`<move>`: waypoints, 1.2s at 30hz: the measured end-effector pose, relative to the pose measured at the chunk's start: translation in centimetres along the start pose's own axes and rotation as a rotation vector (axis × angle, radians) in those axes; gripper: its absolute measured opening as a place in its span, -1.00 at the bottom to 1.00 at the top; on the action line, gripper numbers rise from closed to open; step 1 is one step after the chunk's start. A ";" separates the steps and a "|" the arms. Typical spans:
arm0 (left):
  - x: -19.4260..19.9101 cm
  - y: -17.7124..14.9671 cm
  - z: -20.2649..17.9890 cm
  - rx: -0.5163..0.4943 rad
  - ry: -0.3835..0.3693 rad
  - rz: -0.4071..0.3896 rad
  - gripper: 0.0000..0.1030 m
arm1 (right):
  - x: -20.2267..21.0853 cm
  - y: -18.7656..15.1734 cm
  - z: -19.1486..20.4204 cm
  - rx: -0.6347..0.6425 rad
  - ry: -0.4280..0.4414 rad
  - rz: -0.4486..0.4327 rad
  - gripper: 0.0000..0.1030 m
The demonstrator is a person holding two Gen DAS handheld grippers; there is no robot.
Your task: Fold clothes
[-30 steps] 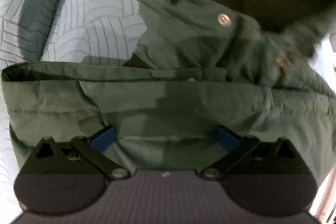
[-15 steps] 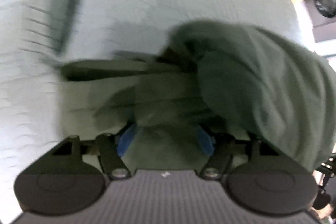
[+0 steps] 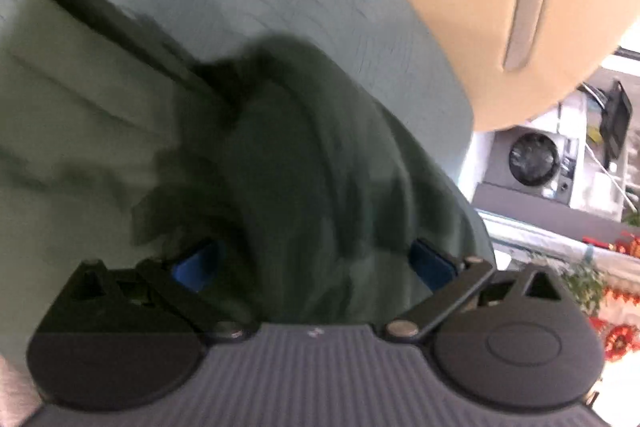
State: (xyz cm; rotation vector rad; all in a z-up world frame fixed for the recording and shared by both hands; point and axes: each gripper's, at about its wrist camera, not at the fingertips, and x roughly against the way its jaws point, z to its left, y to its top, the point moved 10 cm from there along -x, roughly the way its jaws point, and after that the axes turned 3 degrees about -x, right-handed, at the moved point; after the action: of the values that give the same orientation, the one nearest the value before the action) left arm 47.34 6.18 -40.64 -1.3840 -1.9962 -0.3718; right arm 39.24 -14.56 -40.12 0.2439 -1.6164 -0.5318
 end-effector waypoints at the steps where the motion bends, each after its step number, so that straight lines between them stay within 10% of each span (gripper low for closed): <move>1: 0.1 0.1 -1.2 -0.015 -0.045 -0.035 0.24 | 0.2 0.0 0.0 0.000 -0.004 0.001 -0.77; 3: 0.6 0.0 -2.6 -0.031 -0.100 -0.074 -0.50 | 0.4 -0.2 0.0 -0.010 -0.015 0.000 -0.77; 6: 1.9 -1.2 -2.7 -0.047 -0.120 -0.084 -0.66 | 1.1 -0.6 0.0 -0.053 -0.031 -0.003 -0.77; 12: 3.4 -4.6 2.2 0.007 -0.067 -0.056 -0.68 | 4.1 -0.8 -1.5 -0.185 -0.073 0.002 -0.71; 17: 2.9 -5.5 3.5 -0.003 -0.061 -0.035 -0.68 | 10.2 3.4 -7.8 -0.439 0.072 -0.039 -0.66; 21: 2.9 -5.3 2.9 -0.018 -0.052 -0.038 -0.68 | 10.3 4.6 -9.9 -0.454 0.238 0.123 -0.65; 25: 3.3 -5.8 4.0 -0.020 -0.036 -0.019 -0.68 | 7.2 2.0 -6.9 -0.305 0.161 0.181 -0.65; 36: 2.1 -5.6 7.0 0.147 -0.101 0.027 -0.43 | 8.3 -0.3 -6.1 -0.455 0.014 -0.225 -0.56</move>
State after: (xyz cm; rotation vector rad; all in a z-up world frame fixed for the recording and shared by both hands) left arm 39.25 9.44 -43.59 -1.3591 -2.0397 -0.1418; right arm 44.12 -19.83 -32.70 0.0866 -1.4175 -1.0487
